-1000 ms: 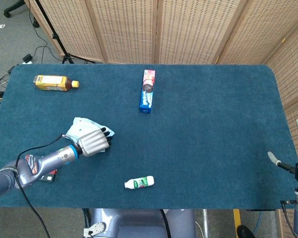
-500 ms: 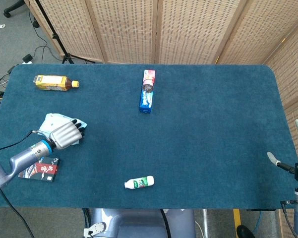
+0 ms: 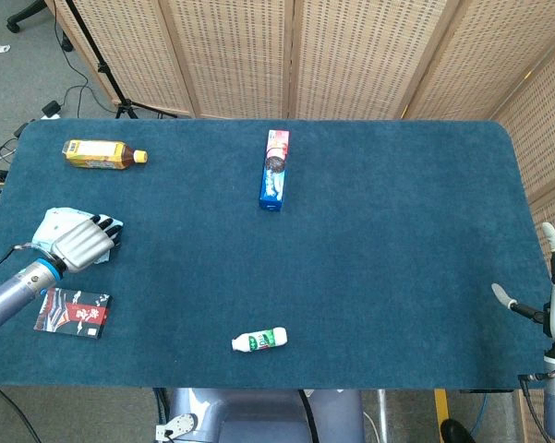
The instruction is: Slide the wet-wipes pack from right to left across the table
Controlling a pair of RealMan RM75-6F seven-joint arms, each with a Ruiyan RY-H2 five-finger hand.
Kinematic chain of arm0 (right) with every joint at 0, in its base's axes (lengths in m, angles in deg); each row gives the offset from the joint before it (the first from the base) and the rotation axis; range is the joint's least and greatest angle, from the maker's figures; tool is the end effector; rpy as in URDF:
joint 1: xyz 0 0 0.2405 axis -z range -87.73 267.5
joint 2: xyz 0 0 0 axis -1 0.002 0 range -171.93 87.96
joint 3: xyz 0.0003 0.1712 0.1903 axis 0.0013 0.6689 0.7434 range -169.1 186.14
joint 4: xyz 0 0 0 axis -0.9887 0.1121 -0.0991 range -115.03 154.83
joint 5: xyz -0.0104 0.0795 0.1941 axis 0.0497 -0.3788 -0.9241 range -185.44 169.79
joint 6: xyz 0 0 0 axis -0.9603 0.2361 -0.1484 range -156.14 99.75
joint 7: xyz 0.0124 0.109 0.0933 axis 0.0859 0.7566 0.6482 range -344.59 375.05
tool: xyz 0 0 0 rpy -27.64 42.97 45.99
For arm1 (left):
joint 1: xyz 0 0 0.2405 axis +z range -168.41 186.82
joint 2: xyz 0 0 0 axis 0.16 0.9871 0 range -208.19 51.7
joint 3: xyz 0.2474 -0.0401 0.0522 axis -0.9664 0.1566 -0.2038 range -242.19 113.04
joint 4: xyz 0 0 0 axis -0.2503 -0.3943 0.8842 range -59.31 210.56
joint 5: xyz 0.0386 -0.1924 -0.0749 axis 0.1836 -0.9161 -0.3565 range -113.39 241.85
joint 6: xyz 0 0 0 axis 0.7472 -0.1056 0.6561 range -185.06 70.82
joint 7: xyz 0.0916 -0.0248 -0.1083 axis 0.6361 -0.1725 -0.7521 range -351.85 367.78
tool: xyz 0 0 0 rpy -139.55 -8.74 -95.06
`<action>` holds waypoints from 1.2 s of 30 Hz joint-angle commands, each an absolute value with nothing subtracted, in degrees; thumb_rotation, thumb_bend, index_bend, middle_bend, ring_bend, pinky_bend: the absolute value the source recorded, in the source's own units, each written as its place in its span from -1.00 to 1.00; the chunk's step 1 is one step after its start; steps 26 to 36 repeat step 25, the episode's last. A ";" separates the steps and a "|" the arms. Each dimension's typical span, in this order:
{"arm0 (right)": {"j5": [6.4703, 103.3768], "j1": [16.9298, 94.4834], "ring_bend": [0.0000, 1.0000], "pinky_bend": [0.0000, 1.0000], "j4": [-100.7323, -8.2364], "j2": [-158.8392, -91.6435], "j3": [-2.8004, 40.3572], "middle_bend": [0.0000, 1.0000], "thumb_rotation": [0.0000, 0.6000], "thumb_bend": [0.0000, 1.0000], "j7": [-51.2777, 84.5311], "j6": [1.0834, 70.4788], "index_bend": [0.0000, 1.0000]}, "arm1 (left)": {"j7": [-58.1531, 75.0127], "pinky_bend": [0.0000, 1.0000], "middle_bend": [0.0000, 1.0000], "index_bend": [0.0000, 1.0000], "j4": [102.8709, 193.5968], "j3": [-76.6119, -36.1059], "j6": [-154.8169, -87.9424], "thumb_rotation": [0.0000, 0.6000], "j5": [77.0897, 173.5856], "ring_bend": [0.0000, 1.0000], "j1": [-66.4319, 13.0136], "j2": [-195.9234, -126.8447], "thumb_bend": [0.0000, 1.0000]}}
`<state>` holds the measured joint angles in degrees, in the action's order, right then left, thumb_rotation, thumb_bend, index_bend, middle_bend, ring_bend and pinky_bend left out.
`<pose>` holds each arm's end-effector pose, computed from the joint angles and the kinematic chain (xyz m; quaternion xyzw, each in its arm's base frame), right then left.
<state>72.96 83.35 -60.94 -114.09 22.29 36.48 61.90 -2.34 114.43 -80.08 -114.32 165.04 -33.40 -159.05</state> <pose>-0.3238 -0.2248 0.1806 0.4420 -0.3951 0.5607 0.5780 -0.3233 0.3810 0.0950 -0.8909 -0.0969 -0.1258 0.4256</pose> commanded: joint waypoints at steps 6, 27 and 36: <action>73.13 83.32 -1.00 -1.00 -61.01 -113.98 22.16 -1.00 1.00 -1.00 36.80 61.74 -0.99 | -13.23 -0.99 -1.00 -0.95 116.17 -74.96 -130.14 1.00 162.55 -1.00 -29.60 -154.87 0.16; 78.28 83.76 -1.00 -1.00 -62.27 -113.96 20.30 -1.00 1.00 -1.00 32.67 65.71 -0.99 | -14.83 -1.00 -1.00 -1.00 158.59 -68.89 -144.91 0.83 140.48 -1.00 -5.53 -139.17 -1.00; 78.28 83.76 -1.00 -1.00 -62.27 -113.96 20.30 -1.00 1.00 -1.00 32.67 65.71 -0.99 | -14.83 -1.00 -1.00 -1.00 158.59 -68.89 -144.91 0.83 140.48 -1.00 -5.53 -139.17 -1.00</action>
